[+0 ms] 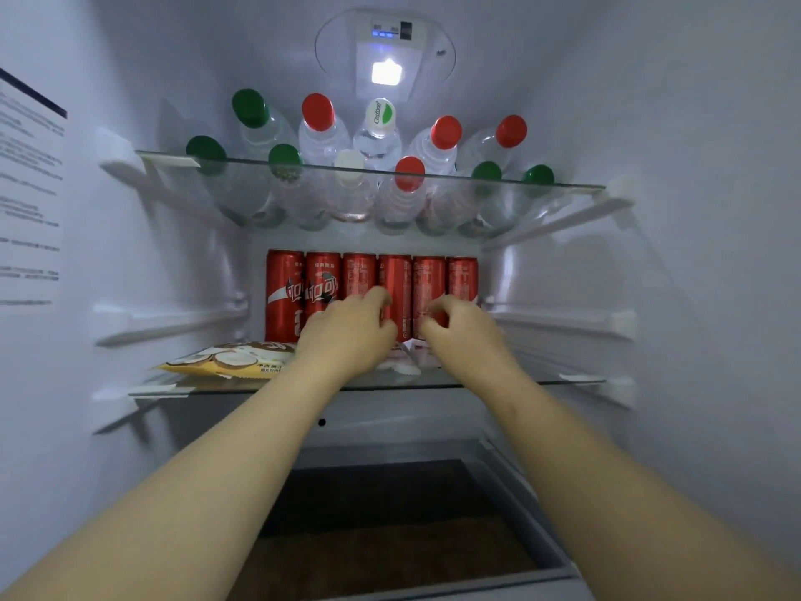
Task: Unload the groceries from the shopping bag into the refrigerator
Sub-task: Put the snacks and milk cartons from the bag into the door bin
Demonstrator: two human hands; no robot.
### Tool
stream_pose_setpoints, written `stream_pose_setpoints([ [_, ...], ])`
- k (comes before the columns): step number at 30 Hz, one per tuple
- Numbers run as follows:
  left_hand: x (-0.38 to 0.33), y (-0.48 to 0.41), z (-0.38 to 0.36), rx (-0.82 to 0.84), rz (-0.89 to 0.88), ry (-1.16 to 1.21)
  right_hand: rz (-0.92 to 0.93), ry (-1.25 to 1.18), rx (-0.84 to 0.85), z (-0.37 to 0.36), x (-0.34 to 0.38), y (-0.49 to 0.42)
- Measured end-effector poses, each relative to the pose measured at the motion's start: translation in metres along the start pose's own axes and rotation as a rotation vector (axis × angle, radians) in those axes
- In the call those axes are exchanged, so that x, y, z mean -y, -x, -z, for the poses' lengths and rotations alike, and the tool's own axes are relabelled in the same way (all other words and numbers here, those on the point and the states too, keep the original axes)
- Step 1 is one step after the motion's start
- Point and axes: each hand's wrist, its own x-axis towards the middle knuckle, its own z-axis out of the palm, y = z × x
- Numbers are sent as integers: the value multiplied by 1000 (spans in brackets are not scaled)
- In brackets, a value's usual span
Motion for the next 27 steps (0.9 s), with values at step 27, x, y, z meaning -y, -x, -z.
stream_pose_setpoints([
  [27, -47, 248, -122, 78, -334, 283, -287, 128, 79, -25, -91, 289],
])
